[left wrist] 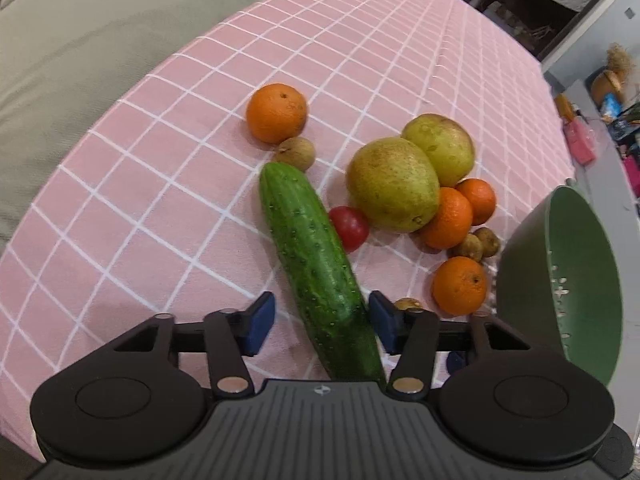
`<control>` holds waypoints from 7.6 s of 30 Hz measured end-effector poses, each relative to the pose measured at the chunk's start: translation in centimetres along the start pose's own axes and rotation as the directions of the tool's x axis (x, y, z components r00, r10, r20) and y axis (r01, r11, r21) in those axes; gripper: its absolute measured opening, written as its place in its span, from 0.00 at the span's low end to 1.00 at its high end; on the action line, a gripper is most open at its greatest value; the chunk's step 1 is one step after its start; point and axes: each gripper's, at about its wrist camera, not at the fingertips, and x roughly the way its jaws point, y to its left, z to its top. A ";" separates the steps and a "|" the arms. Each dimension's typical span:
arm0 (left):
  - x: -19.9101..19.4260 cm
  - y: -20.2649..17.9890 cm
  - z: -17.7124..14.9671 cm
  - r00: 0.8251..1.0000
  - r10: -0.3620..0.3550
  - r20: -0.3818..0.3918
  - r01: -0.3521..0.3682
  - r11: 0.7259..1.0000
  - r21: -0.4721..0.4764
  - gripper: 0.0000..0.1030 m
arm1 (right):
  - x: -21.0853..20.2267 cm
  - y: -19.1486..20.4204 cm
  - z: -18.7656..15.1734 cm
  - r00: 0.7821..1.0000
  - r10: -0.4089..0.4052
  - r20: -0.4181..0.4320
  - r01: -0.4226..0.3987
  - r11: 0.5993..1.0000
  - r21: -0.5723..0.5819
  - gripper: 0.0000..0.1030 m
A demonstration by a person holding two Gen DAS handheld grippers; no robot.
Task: Organize fruits
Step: 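Move the left tool to the cucumber while the right tool approaches the large green pear, then close the left tool on the cucumber while the right tool grasps the green pear, then carry the cucumber with the left tool into the colander while the right tool lowers the pear in, then open both tools and lift them out of the green colander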
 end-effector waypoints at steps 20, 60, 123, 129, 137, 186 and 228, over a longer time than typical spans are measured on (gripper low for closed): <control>-3.4 5.4 -0.4 0.999 -0.022 -0.041 0.019 0.998 -0.064 0.44 | 0.6 0.6 0.2 1.000 0.018 -0.011 -0.018 1.000 -0.017 0.31; -1.1 5.2 1.6 0.999 0.008 0.034 -0.010 0.998 0.061 0.44 | 4.4 -0.1 7.4 0.984 0.014 0.178 0.023 0.979 -0.204 0.49; -5.8 -12.3 3.6 0.902 -0.432 0.021 0.406 0.862 0.304 0.41 | -9.3 -13.3 2.1 0.975 -0.134 0.180 0.115 0.987 0.109 0.60; -3.3 -14.2 4.1 0.897 -0.442 -0.003 0.424 0.859 0.287 0.41 | -8.0 -15.9 1.9 0.983 -0.132 0.130 0.114 0.984 0.138 0.60; 0.7 -15.2 3.0 0.947 -0.319 -0.040 0.313 0.889 0.333 0.41 | -4.2 -17.4 2.0 0.997 -0.075 -0.002 0.075 0.994 0.077 0.60; -0.5 -15.4 -1.5 0.969 -0.114 -0.219 0.212 0.837 0.504 0.56 | -1.8 -14.3 0.2 0.919 0.081 -0.386 -0.059 0.996 0.068 0.63; -14.9 -0.8 3.9 0.950 -0.174 0.258 0.102 0.958 0.268 0.60 | -9.2 -2.0 5.8 0.983 -0.033 0.182 -0.018 0.962 0.274 0.81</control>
